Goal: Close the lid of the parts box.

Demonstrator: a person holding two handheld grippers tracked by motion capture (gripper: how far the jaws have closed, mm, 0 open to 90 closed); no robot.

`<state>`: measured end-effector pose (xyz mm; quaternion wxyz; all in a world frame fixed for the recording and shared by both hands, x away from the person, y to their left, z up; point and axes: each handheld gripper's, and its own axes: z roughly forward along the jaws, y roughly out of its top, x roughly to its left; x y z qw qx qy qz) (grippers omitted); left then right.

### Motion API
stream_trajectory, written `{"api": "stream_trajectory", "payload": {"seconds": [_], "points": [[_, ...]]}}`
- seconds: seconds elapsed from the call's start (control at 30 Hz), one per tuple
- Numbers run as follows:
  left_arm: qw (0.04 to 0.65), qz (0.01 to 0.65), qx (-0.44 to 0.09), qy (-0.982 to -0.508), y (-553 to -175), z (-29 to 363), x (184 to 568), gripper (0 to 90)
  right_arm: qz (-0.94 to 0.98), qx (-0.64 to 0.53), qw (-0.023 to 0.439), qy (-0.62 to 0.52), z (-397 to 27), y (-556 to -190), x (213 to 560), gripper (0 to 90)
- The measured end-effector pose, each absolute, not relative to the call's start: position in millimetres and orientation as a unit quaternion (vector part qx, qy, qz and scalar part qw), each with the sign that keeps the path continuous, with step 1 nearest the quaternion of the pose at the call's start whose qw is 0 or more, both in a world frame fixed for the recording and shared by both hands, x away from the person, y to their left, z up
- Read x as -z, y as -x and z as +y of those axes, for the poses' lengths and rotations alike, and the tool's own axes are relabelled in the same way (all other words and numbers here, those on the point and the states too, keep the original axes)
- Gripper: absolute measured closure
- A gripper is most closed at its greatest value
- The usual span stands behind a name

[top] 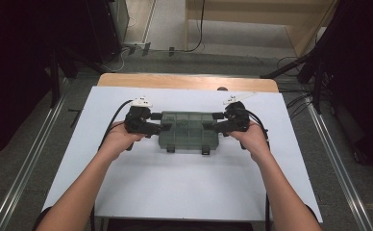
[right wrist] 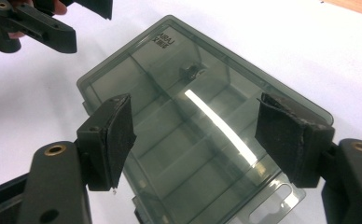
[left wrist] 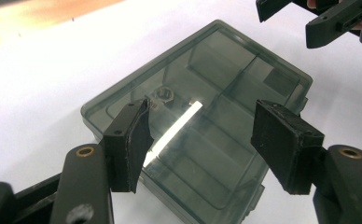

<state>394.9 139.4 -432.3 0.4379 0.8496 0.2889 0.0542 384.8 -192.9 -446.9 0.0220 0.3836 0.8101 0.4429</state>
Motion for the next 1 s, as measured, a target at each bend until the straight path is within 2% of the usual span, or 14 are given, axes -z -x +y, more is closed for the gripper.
{"api": "stream_trajectory", "payload": {"seconds": [0.5,1.0], "points": [[0.44,0.271,-0.066,-0.853,-362.7,156.1,430.4,36.8,0.812,-0.461,0.022,-0.357,-186.4,-349.6,436.8,27.6],[0.448,0.269,-0.073,-0.85,-334.0,176.6,438.9,36.8,0.814,-0.464,0.013,-0.349,-185.0,-322.5,445.6,27.2]]}}
